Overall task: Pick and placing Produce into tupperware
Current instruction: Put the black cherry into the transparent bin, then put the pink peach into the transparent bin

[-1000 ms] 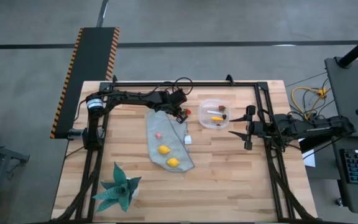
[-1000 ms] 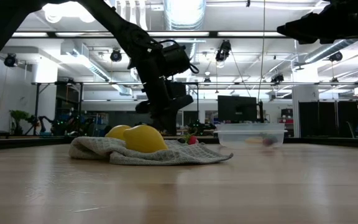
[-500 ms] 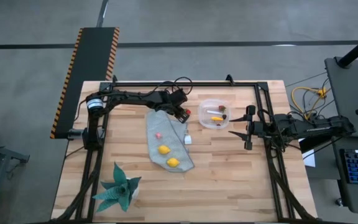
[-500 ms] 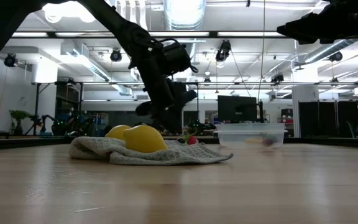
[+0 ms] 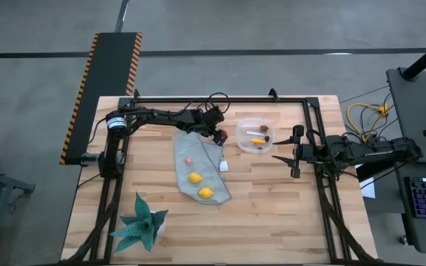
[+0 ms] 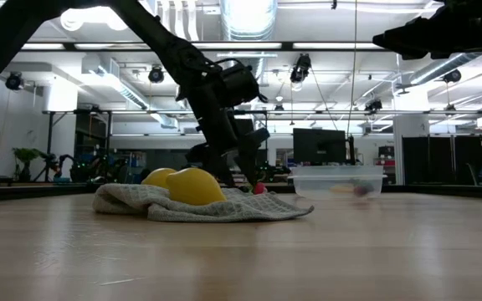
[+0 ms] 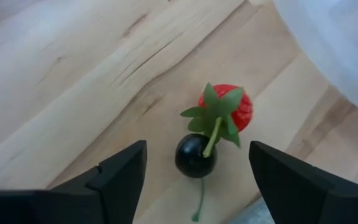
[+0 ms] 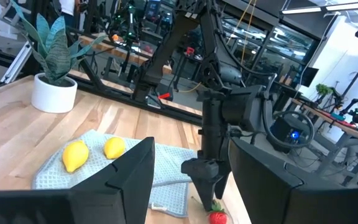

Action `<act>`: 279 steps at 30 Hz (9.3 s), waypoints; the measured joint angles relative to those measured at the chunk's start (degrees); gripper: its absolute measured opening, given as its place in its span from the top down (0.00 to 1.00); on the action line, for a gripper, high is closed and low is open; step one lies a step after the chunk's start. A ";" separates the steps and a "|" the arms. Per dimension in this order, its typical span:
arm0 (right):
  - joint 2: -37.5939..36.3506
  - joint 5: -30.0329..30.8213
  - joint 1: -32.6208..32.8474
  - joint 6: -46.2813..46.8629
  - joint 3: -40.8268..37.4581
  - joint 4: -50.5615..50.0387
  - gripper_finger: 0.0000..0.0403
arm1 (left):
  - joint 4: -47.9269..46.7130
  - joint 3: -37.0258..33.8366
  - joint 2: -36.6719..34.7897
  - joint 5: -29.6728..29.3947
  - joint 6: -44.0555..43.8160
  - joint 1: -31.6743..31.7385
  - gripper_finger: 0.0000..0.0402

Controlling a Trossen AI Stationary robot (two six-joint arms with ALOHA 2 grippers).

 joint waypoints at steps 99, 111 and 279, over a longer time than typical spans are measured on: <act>0.00 0.02 0.01 -0.39 0.02 0.05 0.51 | 15.31 8.85 -0.88 10.21 14.31 -3.87 0.78; 0.04 0.00 0.01 -0.42 0.02 0.07 0.51 | 20.07 10.09 5.29 13.06 14.34 -3.91 0.78; 0.04 0.15 -0.04 -0.42 0.02 -0.35 0.51 | -19.79 -14.81 -11.39 -9.28 44.79 -19.21 0.73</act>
